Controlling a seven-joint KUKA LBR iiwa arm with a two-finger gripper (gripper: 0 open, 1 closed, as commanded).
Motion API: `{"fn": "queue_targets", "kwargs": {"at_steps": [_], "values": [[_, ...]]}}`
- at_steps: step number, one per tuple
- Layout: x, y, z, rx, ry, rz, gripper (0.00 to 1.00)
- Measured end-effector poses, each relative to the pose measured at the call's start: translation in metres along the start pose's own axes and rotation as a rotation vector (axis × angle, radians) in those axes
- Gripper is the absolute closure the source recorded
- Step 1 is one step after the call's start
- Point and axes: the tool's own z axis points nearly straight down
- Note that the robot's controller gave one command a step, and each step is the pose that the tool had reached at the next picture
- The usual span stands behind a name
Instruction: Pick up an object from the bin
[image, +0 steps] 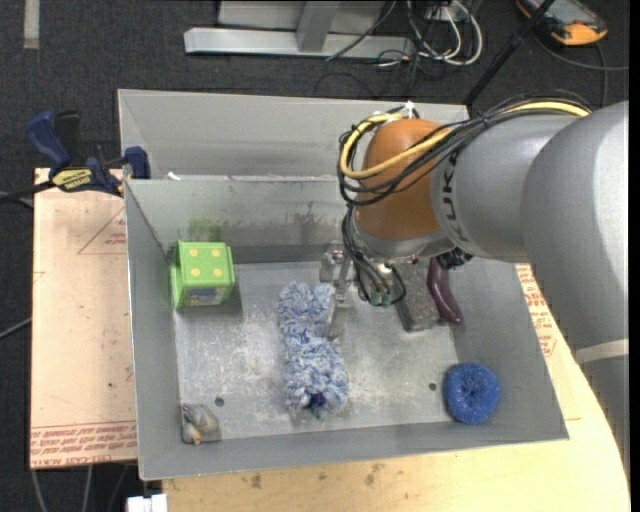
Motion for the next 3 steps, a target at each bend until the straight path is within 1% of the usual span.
{"fn": "queue_targets", "kwargs": {"at_steps": [1,2,3], "values": [[0.011,-0.012,0.026,0.0,0.001,-0.169,1.0],[0.011,-0.012,0.026,0.0,0.001,-0.168,1.0],[0.008,-0.023,-0.173,0.0,-0.005,-0.129,1.0]]}}
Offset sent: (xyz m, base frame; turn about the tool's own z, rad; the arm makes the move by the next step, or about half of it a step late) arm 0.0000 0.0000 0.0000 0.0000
